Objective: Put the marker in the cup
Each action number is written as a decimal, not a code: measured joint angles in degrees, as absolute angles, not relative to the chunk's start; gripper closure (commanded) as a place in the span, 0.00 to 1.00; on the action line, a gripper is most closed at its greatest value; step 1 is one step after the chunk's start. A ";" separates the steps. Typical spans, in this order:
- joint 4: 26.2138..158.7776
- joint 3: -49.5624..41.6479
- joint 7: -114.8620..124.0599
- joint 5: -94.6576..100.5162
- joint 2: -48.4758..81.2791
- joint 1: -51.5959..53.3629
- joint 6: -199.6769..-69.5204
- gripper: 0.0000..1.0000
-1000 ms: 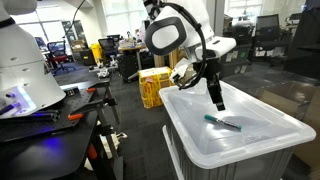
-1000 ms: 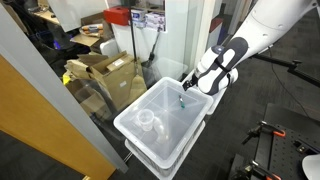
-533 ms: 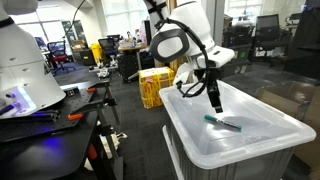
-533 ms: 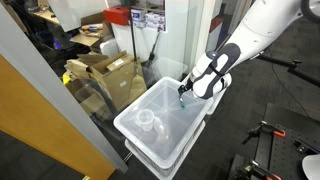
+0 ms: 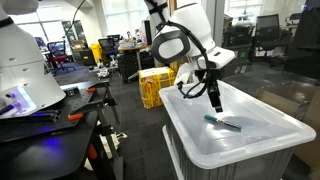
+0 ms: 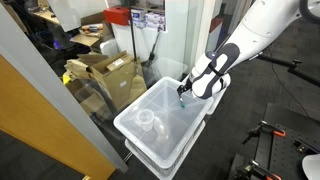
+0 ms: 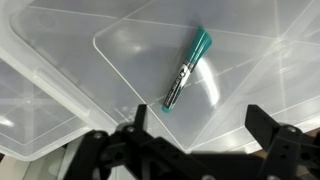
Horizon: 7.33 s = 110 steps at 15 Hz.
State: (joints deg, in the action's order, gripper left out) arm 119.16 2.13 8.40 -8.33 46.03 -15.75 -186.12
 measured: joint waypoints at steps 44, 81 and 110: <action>101.91 -0.60 13.98 -15.28 62.34 -11.23 -185.89 0.95; 106.84 -28.31 13.70 -31.57 60.00 32.90 -198.12 0.95; 96.13 -28.07 13.54 -29.69 67.38 38.97 -198.08 0.95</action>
